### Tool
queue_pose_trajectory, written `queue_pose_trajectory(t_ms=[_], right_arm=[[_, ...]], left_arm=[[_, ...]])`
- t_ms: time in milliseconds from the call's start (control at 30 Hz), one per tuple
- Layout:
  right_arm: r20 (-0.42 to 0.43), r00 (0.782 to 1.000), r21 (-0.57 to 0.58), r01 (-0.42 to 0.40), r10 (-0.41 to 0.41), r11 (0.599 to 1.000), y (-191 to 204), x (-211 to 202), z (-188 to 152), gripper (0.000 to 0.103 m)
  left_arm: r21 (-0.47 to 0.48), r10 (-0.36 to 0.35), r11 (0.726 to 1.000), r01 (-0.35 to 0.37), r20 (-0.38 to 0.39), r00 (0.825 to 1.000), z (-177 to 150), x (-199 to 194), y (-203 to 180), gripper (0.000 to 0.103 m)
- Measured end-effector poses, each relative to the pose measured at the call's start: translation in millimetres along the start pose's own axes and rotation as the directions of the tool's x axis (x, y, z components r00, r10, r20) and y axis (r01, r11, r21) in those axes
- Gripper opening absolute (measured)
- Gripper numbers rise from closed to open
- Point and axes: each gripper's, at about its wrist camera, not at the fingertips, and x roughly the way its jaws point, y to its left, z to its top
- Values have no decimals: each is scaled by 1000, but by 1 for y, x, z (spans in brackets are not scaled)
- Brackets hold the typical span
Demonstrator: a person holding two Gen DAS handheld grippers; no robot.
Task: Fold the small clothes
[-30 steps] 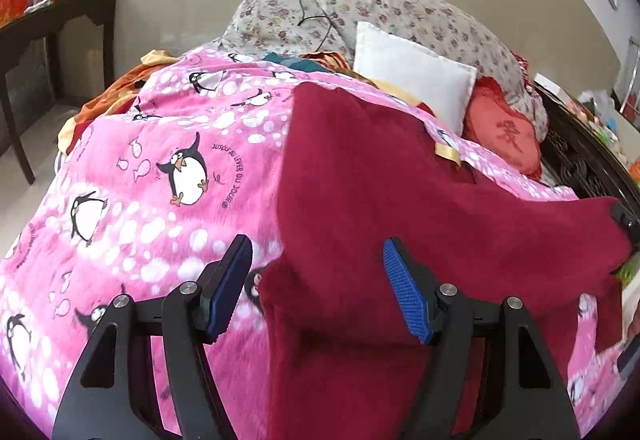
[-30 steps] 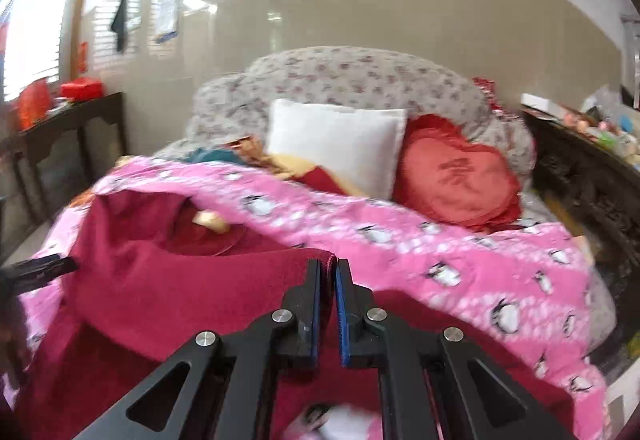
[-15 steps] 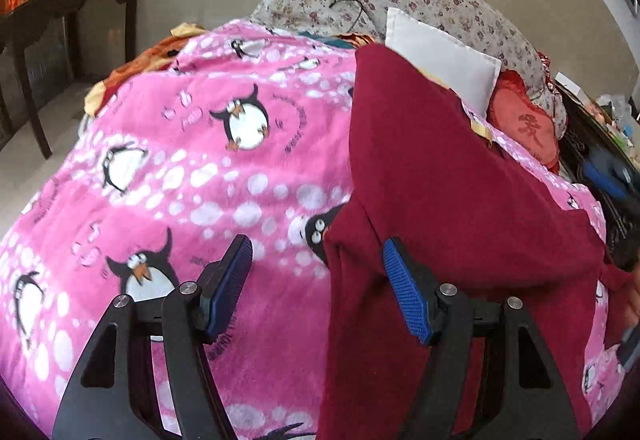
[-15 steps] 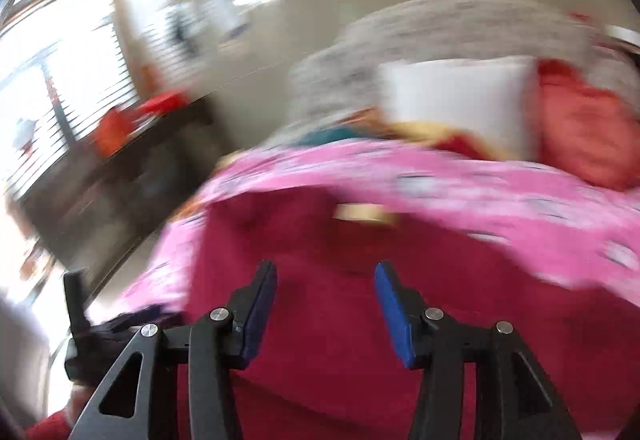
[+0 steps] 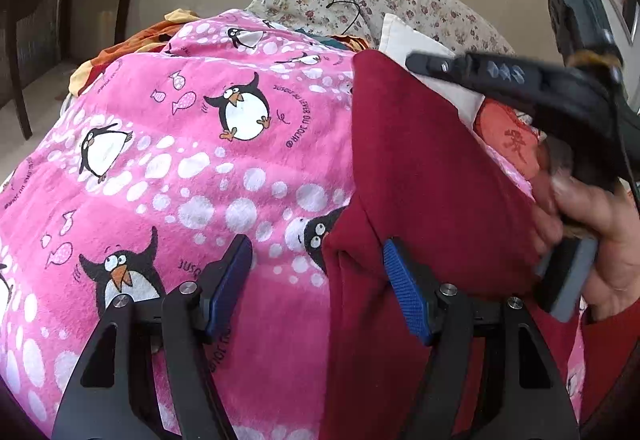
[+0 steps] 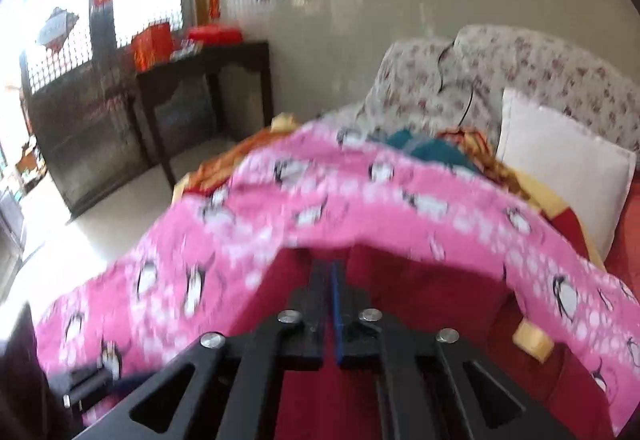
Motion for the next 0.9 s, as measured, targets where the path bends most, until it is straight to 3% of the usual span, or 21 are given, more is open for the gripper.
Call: queue_pose_trajectory(t_ms=[100, 200, 267, 300, 333, 400, 433, 467, 500, 533, 633, 767, 900], right_arm=[[-60, 998, 34, 4, -2, 999, 5, 30, 0, 0], [-8, 998, 96, -55, 56, 994, -2, 13, -3, 5], [10, 998, 82, -69, 68, 994, -5, -7, -4, 38], [12, 996, 67, -84, 83, 994, -6, -16, -5, 64], [12, 995, 60, -101, 101, 993, -8, -21, -7, 70], [-11, 993, 44, -115, 116, 992, -10, -20, -11, 70], [-27, 993, 32, -113, 114, 993, -10, -17, -13, 61], [-50, 992, 16, -118, 119, 993, -9, -11, -17, 49], [-87, 989, -16, -123, 122, 992, -5, -3, -22, 19], [-115, 989, -55, -101, 94, 993, 0, 3, -25, 8], [-74, 996, -108, -49, 41, 993, 11, 2, -19, 4], [-10, 1000, -27, 24, -25, 999, 5, 18, -3, 0], [-33, 999, 54, -11, 12, 998, 5, 23, -11, 0]], left_arm=[[-2, -7, 1000, 7, 1, 1000, 0, 0, 1, 69], [-13, -24, 1000, 24, 1, 1000, 1, 0, 2, 69], [-11, -18, 1000, 18, 0, 1000, 1, 0, 1, 69], [-7, -12, 1000, 12, 1, 1000, 1, 1, 0, 69], [-5, -9, 1000, 9, 3, 1000, 1, 1, 0, 69], [-3, -10, 1000, 10, 8, 1000, 1, -1, 0, 69], [-3, -12, 1000, 12, 11, 1000, 0, -2, 1, 69], [-3, -14, 1000, 14, 12, 1000, 0, -3, 2, 69], [-3, -18, 1000, 18, 13, 1000, 0, -4, 3, 69], [-4, -20, 1000, 20, 14, 1000, -1, -6, 3, 69], [-12, -21, 1000, 21, 22, 1000, 0, -9, 6, 69], [-15, -21, 1000, 21, 30, 999, 1, -11, 9, 69], [-16, -12, 1000, 13, 62, 998, 3, -18, 14, 69]])
